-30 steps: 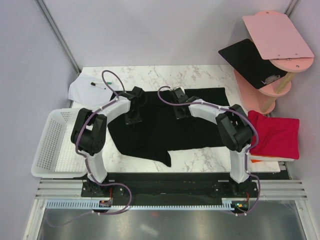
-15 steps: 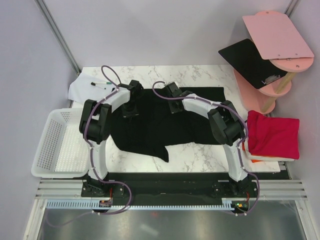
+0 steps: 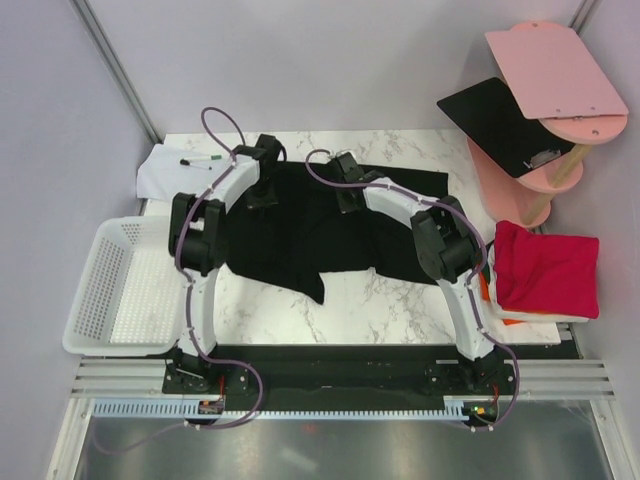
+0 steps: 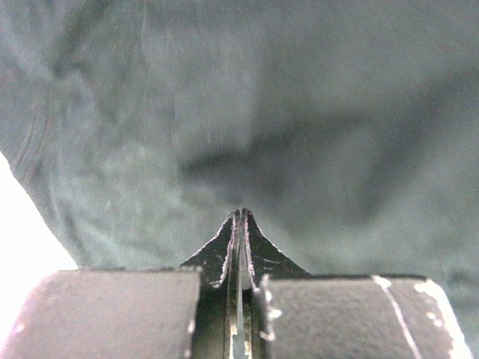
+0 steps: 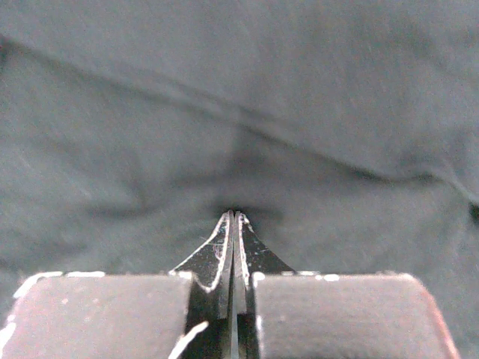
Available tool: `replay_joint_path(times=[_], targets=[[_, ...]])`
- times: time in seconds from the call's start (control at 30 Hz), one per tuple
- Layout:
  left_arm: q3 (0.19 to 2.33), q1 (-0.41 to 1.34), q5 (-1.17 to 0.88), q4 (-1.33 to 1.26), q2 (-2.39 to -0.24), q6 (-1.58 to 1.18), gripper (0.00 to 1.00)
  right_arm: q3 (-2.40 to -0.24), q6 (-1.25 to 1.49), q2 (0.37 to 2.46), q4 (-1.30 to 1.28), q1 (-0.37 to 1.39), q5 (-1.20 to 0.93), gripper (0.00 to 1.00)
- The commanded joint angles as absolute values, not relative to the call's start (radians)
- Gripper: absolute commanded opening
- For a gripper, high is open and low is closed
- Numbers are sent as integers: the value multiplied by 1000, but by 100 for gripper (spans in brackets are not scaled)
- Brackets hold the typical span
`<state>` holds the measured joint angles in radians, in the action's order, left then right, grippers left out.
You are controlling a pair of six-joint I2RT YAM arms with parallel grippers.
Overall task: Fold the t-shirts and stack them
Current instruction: Fold the flattened tshirt in 1/3 of the way, then grap the side of the flattened tshirt closest away from the robot with both arms
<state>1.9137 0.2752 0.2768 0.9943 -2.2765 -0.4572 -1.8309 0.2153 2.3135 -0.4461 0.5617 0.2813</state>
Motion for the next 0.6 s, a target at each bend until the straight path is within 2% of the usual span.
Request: replay_joint_path(times=[0.0,0.07,0.1,0.2,0.23,0.3,0.5,0.57], targets=[[1800,310,230,907,-2001,-405,12,-1744,196,2163,-426,554,247,3],[1740,322,184,879,-1857,-405,23,-1685,201,2057,-422,560,221,6],[1686,325,172,876,-1815,-416,42,-1662,207,2027,-422,566,200,7],[1568,331,129,868,-1654,-440,69,-1566,235,1904,-416,597,154,12],[1536,337,108,868,-1590,-449,73,-1524,244,1857,-414,619,120,13],[1432,344,91,868,-1522,-480,77,-1488,261,1823,-413,652,78,14],[1041,362,-24,767,-1212,-609,77,-1399,304,1787,-420,837,32,16],[935,362,-31,747,-1149,-626,77,-1378,313,1793,-408,916,41,29]])
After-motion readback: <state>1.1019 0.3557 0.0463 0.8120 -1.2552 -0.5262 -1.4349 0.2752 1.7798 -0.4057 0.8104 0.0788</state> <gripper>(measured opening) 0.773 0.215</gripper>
